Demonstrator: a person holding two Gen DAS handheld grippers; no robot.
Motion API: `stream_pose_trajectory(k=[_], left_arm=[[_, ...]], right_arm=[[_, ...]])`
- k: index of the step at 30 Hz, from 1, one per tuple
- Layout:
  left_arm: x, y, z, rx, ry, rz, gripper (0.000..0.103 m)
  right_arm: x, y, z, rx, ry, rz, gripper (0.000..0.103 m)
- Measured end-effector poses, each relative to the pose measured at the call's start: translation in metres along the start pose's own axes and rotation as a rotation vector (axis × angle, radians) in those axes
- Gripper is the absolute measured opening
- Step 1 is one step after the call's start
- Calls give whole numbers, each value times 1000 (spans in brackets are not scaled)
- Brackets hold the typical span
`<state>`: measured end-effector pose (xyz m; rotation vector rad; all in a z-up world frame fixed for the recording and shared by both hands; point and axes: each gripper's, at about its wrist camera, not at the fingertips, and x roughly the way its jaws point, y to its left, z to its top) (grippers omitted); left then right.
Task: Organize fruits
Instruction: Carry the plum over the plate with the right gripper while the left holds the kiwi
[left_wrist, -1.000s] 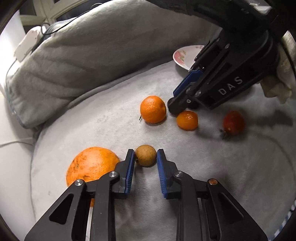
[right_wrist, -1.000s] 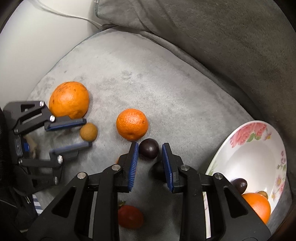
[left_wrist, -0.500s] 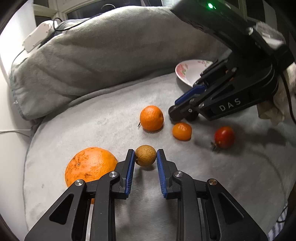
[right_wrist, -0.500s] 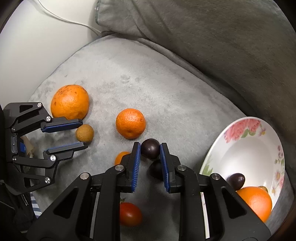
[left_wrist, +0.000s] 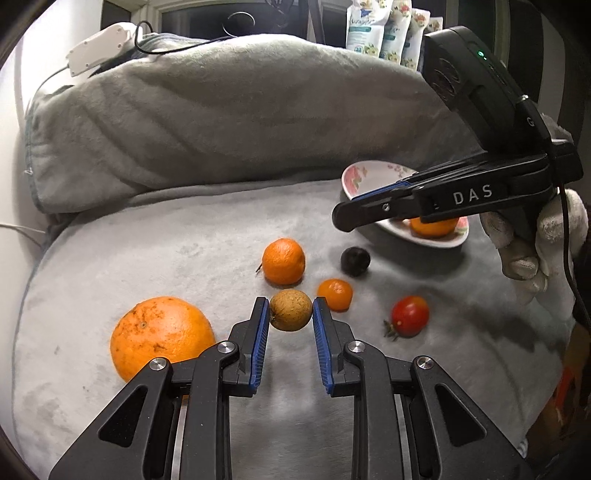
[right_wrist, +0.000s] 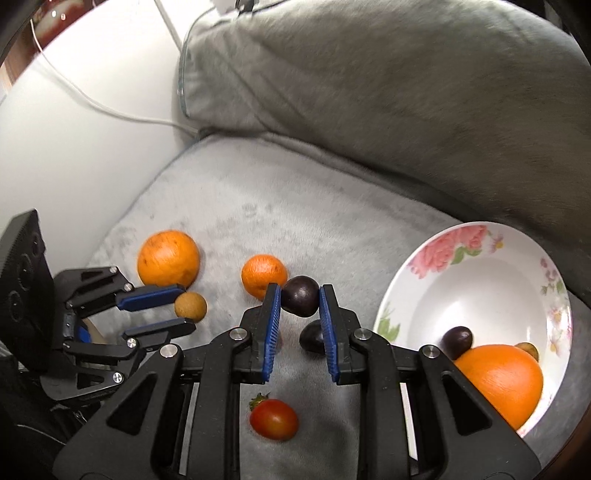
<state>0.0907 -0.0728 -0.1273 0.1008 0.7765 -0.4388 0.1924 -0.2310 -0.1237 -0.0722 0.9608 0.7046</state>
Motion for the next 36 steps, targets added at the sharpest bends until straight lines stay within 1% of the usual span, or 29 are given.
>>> stream_pose_trajectory(k=[5, 10, 17, 25, 36], left_arm=[[-5, -6, 7, -5, -31, -22, 23], [-2, -14, 18, -1, -43, -53, 23], [1, -33, 33, 26, -65, -89, 23], [10, -50, 45, 40, -74, -122, 23], [27, -64, 61, 52, -62, -135, 23]], right_arm=[[-24, -9, -2, 43, -69, -16, 22], [-50, -26, -10, 94, -126, -44, 22], [-80, -57, -19, 156, -200, -154, 22], [-98, -87, -31, 220, -231, -190, 22], [-103, -107, -41, 258, -237, -245, 22]])
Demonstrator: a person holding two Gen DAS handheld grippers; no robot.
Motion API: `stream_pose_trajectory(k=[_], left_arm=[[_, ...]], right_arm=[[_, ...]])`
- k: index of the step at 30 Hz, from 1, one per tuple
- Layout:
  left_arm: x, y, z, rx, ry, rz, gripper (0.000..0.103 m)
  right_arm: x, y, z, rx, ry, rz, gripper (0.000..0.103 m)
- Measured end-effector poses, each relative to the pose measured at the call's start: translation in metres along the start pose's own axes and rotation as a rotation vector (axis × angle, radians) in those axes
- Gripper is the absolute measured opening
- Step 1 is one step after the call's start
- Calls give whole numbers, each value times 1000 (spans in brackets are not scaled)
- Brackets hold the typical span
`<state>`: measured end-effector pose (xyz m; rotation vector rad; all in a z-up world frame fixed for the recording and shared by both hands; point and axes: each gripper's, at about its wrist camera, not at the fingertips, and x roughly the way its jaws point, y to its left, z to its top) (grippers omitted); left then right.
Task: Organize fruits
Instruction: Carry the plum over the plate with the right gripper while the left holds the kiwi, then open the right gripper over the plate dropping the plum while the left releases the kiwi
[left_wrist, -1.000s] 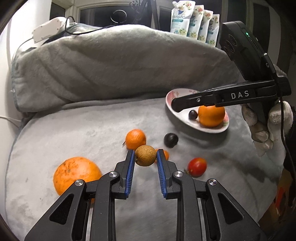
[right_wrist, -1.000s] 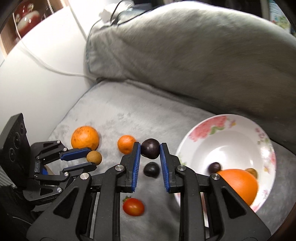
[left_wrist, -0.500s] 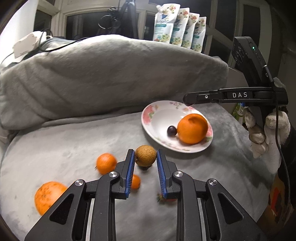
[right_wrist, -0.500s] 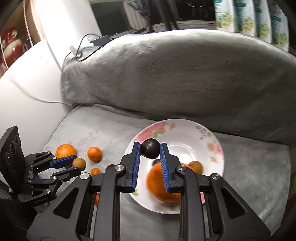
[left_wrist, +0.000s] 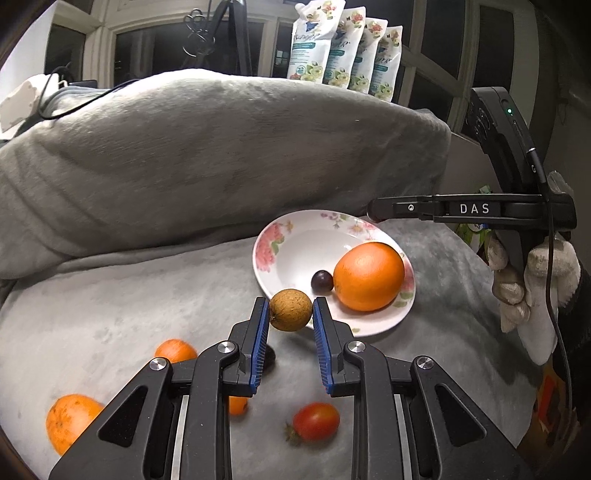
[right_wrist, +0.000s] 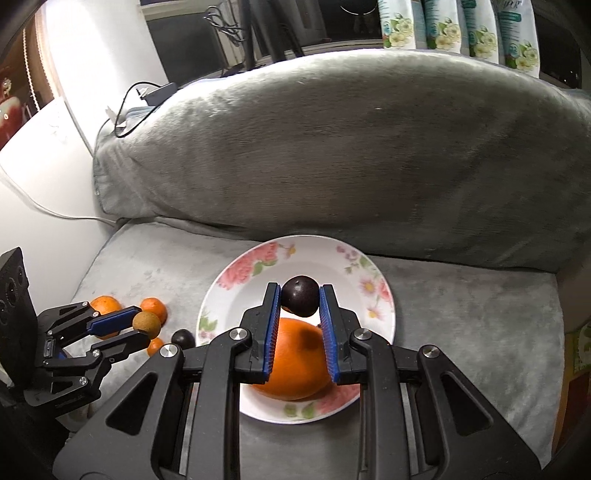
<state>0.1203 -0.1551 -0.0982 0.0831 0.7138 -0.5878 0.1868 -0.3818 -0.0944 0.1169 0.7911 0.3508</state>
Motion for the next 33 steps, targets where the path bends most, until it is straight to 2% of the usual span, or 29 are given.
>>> stream_pose_trajectory(k=[33], left_arm=[[34, -14, 14, 38, 28, -23, 23]], right_arm=[[33, -21, 9, 42, 51, -27, 23]])
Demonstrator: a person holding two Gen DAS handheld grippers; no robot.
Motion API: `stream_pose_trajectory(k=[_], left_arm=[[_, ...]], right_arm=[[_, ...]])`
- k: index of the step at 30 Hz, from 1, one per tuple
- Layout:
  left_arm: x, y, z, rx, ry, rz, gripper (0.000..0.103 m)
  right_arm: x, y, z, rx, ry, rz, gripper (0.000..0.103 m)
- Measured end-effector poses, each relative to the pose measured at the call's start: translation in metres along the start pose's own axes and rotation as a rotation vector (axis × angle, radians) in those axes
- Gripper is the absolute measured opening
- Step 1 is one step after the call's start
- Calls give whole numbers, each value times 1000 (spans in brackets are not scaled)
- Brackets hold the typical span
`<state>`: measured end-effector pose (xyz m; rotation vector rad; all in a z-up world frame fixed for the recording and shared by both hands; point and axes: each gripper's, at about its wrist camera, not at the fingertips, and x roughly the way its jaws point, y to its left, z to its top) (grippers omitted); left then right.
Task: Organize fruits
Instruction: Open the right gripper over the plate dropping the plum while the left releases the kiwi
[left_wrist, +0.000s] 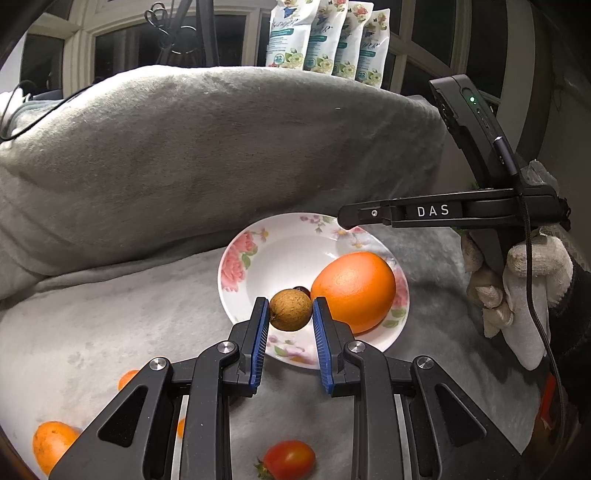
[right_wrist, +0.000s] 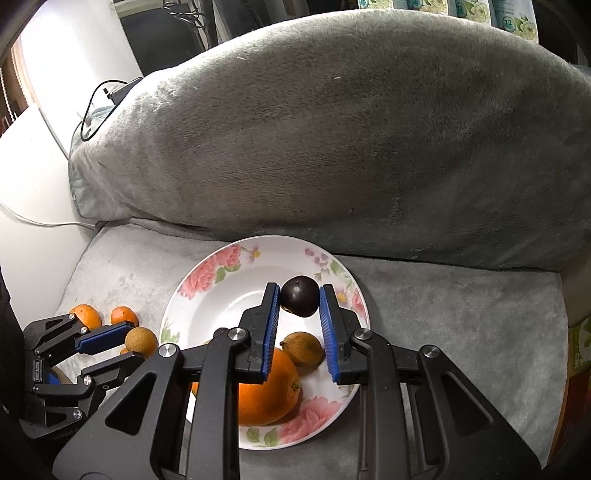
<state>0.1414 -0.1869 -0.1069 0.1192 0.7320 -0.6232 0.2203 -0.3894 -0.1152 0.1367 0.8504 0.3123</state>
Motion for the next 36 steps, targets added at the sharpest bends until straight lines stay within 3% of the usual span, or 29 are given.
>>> stream_pose_trajectory(k=[5, 7, 9, 12, 16, 18, 23, 26, 36], left_arm=[[3, -1, 1, 5, 4, -4, 23], [3, -3, 2, 13, -2, 2, 23], [2, -5, 1, 28, -7, 13, 23], [0, -8, 1, 38, -13, 21, 43], [-3, -8, 1, 30, -27, 24, 58], [-6, -8, 2, 25, -36, 27, 62], [-10, -7, 4, 26, -40, 27, 63], [-11, -9, 5, 28, -45, 33, 71], [-21, -7, 4, 19, -62, 43, 77]], right_arm=[[2, -2, -1, 8, 0, 1, 28], [1, -2, -1, 11, -5, -1, 53], [-1, -1, -1, 9, -21, -9, 62], [-4, -1, 0, 6, -28, -11, 64], [-8, 1, 0, -7, -38, -26, 79], [-10, 1, 0, -9, -43, -29, 80], [-12, 3, -1, -15, -48, -36, 86], [-16, 6, 0, -25, -56, -45, 86], [-29, 14, 1, -37, -81, -70, 92]])
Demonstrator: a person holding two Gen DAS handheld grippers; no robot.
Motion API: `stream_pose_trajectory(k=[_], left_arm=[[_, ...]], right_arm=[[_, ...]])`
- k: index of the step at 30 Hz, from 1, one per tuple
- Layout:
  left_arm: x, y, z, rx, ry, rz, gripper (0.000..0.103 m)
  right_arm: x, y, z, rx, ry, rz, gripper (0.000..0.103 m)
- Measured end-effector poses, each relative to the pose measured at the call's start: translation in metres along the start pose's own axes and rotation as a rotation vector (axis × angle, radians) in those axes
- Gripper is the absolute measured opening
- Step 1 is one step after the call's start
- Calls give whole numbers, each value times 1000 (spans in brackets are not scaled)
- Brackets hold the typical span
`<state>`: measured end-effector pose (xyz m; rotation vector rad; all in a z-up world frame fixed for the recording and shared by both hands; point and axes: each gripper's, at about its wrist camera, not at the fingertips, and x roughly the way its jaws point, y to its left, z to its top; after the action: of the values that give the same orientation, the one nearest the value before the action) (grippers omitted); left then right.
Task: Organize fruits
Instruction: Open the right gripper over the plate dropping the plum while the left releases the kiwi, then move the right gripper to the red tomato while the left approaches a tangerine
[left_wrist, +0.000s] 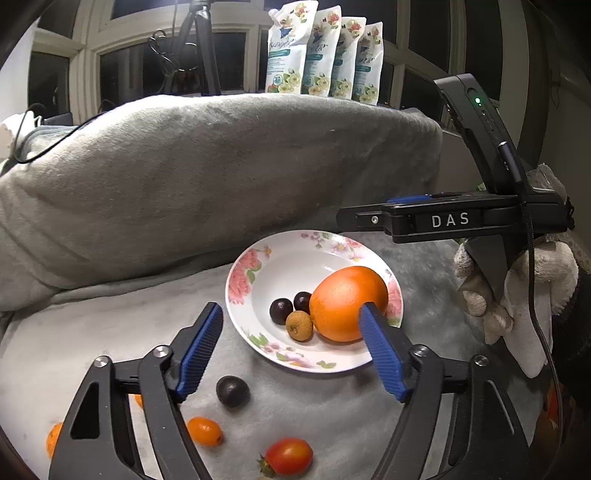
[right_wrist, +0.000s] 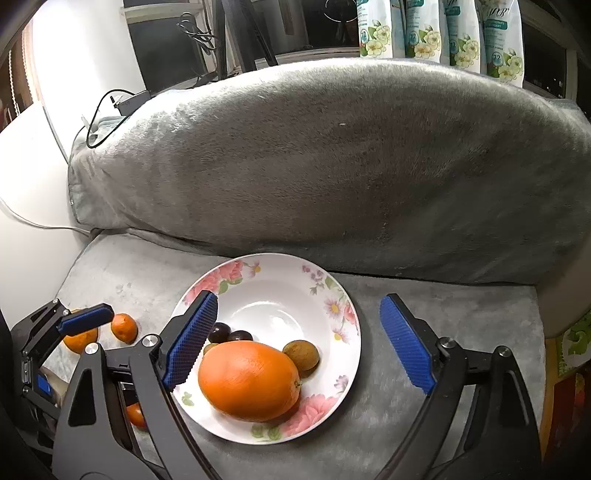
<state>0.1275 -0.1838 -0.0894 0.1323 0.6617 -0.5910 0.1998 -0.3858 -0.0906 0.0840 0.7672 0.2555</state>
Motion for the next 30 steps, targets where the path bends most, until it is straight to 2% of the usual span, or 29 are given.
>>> stream_pose_trajectory(k=[15, 30], left_arm=[[-31, 13, -2, -28, -37, 12, 77], [-44, 48, -14, -90, -31, 44, 77]], right_arm=[[-29, 20, -9, -6, -35, -2, 93], [-58, 66, -40, -61, -93, 34, 93]])
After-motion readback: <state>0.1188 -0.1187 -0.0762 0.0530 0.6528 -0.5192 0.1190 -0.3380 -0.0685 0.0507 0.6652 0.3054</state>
